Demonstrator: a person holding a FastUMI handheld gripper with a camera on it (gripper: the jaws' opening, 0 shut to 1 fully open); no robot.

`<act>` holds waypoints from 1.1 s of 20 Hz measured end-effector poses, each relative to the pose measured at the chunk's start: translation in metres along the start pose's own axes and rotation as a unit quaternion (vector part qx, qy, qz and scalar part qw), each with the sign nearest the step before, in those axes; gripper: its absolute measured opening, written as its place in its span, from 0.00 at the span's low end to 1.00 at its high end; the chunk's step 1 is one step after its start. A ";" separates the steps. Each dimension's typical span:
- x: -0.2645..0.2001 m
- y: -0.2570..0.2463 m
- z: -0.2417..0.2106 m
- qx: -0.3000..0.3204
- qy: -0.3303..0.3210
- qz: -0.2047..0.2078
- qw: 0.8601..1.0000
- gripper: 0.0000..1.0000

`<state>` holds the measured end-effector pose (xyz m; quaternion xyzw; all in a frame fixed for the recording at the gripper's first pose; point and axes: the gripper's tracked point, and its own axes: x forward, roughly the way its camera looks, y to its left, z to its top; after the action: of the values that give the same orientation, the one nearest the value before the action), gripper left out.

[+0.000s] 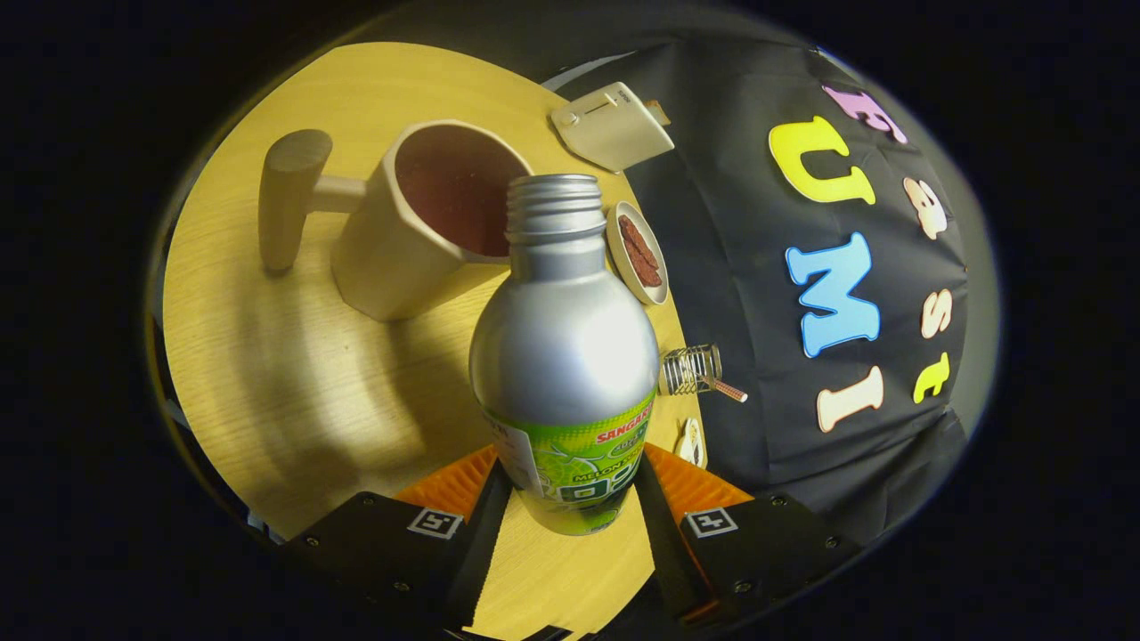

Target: Take the bottle from table, then pour the juice into the cup, finally place the bottle on the coaster

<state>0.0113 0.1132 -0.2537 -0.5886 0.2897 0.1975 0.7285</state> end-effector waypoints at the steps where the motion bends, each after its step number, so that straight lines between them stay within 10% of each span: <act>1: -0.001 -0.002 -0.001 -0.006 0.006 -0.003 1.000 0.76; 22: 0.000 -0.040 -0.003 -0.140 0.055 -0.040 0.988 0.76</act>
<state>0.0357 0.1011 -0.2240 -0.7058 0.2752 0.1745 0.6290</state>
